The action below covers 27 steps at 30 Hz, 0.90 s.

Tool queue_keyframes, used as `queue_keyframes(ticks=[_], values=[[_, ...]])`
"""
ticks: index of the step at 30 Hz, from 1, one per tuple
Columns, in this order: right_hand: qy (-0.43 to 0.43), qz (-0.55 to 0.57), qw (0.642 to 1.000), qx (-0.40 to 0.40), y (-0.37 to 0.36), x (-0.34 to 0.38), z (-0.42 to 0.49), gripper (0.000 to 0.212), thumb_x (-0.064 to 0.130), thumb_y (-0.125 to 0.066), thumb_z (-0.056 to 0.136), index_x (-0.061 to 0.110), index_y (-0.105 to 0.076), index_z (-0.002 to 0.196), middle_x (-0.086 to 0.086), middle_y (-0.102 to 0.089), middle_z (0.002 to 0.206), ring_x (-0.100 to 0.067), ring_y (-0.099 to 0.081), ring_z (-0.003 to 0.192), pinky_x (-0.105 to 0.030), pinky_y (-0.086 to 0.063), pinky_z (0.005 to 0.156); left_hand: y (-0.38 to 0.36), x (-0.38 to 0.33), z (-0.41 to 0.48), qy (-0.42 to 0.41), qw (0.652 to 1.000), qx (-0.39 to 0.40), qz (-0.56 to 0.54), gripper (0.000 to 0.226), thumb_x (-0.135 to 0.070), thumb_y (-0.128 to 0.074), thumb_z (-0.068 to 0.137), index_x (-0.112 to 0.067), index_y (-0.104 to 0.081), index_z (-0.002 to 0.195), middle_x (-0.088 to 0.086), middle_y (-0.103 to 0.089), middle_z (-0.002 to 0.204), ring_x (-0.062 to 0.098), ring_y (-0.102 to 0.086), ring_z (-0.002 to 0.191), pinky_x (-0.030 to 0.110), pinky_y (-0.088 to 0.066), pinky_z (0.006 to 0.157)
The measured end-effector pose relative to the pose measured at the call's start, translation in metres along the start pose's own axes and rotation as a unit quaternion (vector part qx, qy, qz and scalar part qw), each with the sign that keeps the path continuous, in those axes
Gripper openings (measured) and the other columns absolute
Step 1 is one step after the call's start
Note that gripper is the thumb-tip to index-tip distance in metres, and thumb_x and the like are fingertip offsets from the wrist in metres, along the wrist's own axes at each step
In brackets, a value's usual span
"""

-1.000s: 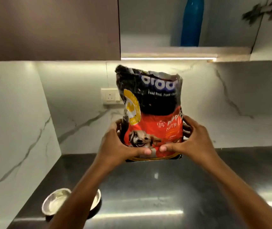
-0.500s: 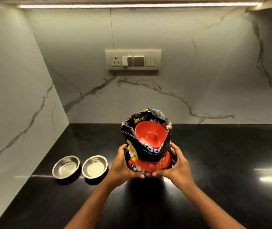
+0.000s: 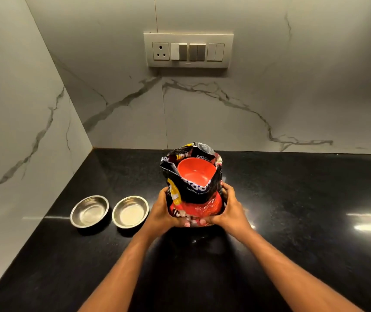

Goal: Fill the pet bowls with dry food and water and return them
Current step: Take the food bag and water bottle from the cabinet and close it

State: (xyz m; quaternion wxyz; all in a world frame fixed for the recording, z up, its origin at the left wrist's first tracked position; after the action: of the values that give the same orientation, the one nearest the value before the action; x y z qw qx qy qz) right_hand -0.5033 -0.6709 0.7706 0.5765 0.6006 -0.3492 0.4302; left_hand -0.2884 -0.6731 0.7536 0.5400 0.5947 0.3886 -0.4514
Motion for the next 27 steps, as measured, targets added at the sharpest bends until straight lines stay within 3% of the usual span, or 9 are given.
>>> queue_keyframes(ticks=[5, 7, 10, 12, 14, 17, 19, 23, 27], values=[[0.002, -0.005, 1.0, 0.019, -0.002, 0.002, -0.005, 0.11, 0.025, -0.094, 0.054, 0.039, -0.022, 0.137, 0.031, -0.044, 0.119, 0.014, -0.05, 0.106, -0.002, -0.044, 0.079, 0.0, -0.001, -0.005, -0.015, 1.0, 0.025, 0.004, 0.109, -0.02, -0.094, 0.047, -0.028, -0.028, 0.134, -0.001, -0.054, 0.131, 0.011, -0.056, 0.12, 0.037, -0.05, 0.1], [0.005, -0.007, 1.0, 0.024, -0.002, 0.003, -0.009, 0.115, 0.027, -0.094, 0.053, 0.037, -0.02, 0.141, 0.032, -0.041, 0.121, 0.017, -0.048, 0.107, 0.001, -0.041, 0.079, 0.001, -0.005, -0.009, -0.033, 0.999, 0.026, 0.014, 0.112, -0.028, -0.094, 0.046, -0.032, -0.027, 0.136, -0.004, -0.05, 0.135, 0.008, -0.052, 0.124, 0.034, -0.047, 0.103], [0.009, -0.007, 1.0, 0.011, 0.004, 0.008, -0.013, 0.116, 0.03, -0.095, 0.052, 0.033, -0.022, 0.143, 0.032, -0.038, 0.127, 0.024, -0.042, 0.111, 0.001, -0.038, 0.086, 0.002, -0.019, -0.017, -0.067, 0.997, 0.0, 0.023, 0.108, -0.037, -0.093, 0.045, -0.045, -0.028, 0.131, -0.012, -0.048, 0.135, -0.003, -0.049, 0.124, 0.016, -0.045, 0.097], [0.011, -0.011, 1.0, -0.01, 0.009, 0.013, -0.016, 0.115, 0.036, -0.094, 0.051, 0.033, -0.026, 0.143, 0.021, -0.04, 0.139, 0.009, -0.039, 0.125, -0.016, -0.037, 0.103, 0.006, -0.039, -0.027, -0.122, 0.988, -0.074, 0.059, 0.103, -0.047, -0.088, 0.049, -0.034, -0.032, 0.135, -0.015, -0.046, 0.131, -0.008, -0.046, 0.122, 0.007, -0.04, 0.094], [0.022, -0.013, 0.999, -0.032, 0.016, 0.02, -0.02, 0.11, 0.046, -0.092, 0.049, 0.033, -0.032, 0.14, 0.012, -0.041, 0.144, -0.008, -0.042, 0.131, -0.036, -0.038, 0.108, 0.008, -0.057, -0.038, -0.183, 0.966, -0.162, 0.081, 0.095, -0.051, -0.081, 0.057, -0.017, -0.038, 0.134, -0.008, -0.047, 0.127, -0.001, -0.047, 0.12, 0.009, -0.039, 0.095], [0.056, -0.014, 0.995, -0.076, 0.028, 0.039, -0.029, 0.092, 0.049, -0.086, 0.056, 0.031, -0.041, 0.135, 0.012, -0.051, 0.135, -0.006, -0.051, 0.122, -0.038, -0.047, 0.102, 0.007, -0.078, -0.056, -0.224, 0.934, -0.278, 0.029, 0.074, -0.041, -0.074, 0.068, -0.008, -0.041, 0.125, 0.002, -0.048, 0.121, 0.014, -0.052, 0.108, 0.027, -0.045, 0.089], [0.08, -0.004, 0.99, -0.112, 0.038, 0.052, -0.037, 0.078, 0.042, -0.084, 0.065, 0.03, -0.045, 0.131, 0.013, -0.055, 0.129, -0.003, -0.055, 0.115, -0.039, -0.051, 0.096, 0.004, -0.096, -0.065, -0.27, 0.912, -0.308, 0.005, 0.055, -0.031, -0.069, 0.073, -0.008, -0.045, 0.117, 0.007, -0.049, 0.115, 0.024, -0.053, 0.102, 0.037, -0.045, 0.083], [0.117, 0.024, 0.978, -0.172, 0.065, 0.084, -0.046, 0.062, 0.031, -0.081, 0.075, 0.029, -0.048, 0.128, 0.013, -0.059, 0.122, -0.003, -0.059, 0.108, -0.036, -0.055, 0.088, -0.005, -0.148, -0.074, -0.415, 0.866, -0.279, 0.017, 0.018, -0.006, -0.064, 0.081, -0.007, -0.055, 0.097, 0.012, -0.053, 0.104, 0.031, -0.055, 0.096, 0.043, -0.048, 0.076], [0.184, 0.043, 0.959, -0.21, 0.102, 0.134, -0.05, 0.054, 0.029, -0.077, 0.079, 0.024, -0.05, 0.125, 0.008, -0.061, 0.118, -0.01, -0.061, 0.106, -0.034, -0.056, 0.084, -0.012, -0.212, -0.061, -0.493, 0.837, -0.234, 0.048, 0.006, 0.002, -0.066, 0.08, -0.001, -0.061, 0.083, 0.012, -0.057, 0.096, 0.026, -0.058, 0.085, 0.036, -0.05, 0.067]])
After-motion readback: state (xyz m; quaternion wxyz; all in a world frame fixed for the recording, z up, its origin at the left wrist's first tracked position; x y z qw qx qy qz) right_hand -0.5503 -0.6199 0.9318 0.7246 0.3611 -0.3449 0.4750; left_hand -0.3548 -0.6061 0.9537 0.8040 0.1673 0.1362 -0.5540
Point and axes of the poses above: each hand's wrist, its own z-axis towards the middle knuckle, its own y-axis out of the back of the hand, x = y × z, the point moved 4 cm from there along z, towards the middle knuckle
